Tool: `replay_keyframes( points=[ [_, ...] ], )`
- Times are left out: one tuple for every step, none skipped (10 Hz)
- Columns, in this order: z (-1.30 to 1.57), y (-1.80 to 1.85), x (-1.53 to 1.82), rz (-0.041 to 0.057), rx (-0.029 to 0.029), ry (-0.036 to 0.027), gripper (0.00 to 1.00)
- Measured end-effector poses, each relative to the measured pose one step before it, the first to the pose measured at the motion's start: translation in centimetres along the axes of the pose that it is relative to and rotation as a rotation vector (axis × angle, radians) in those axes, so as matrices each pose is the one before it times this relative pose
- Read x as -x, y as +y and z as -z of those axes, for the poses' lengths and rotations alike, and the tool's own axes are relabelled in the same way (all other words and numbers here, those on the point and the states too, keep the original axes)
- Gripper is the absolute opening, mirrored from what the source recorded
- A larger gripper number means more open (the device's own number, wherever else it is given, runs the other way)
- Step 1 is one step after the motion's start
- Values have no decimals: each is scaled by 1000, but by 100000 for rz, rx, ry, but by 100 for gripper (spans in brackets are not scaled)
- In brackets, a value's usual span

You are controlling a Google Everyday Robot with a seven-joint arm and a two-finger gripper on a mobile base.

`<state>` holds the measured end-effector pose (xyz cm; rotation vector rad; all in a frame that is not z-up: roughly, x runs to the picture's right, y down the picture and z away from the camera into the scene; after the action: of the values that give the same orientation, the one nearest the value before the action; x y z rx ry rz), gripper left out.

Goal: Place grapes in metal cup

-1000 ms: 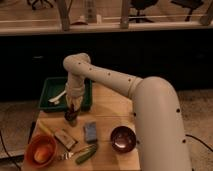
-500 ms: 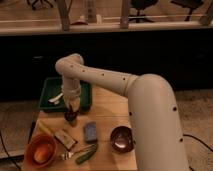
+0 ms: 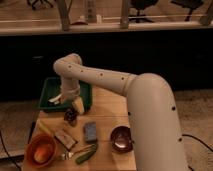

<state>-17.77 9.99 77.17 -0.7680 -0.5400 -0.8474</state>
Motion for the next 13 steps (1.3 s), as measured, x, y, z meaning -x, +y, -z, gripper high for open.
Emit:
replay_keyframes(
  points=[
    [88,95,-83,-254,-132,-7,80],
    [2,-12,10,-1,-129,-81,80],
    [39,-61,-35,42,-462,-177,80],
    [6,-27,-68,348,-587,-542,80],
    [-8,-20,24,420,-299,-428,80],
    [6,14,-31,539,-490,-487,80],
    [16,-26,-25,476,-552,-601,80],
    [-11,-76,-35,287,-211,-608,80],
    [-66,-53,-23,212,-50,-420,80],
    [-57,-21,-1,270,234,-513,80],
    [-38,67,-82,-46,362,-404,80],
    [-29,87,-124,-112,382,-201,80],
    [-11,-4,-37,-26,106,-86,80]
  ],
)
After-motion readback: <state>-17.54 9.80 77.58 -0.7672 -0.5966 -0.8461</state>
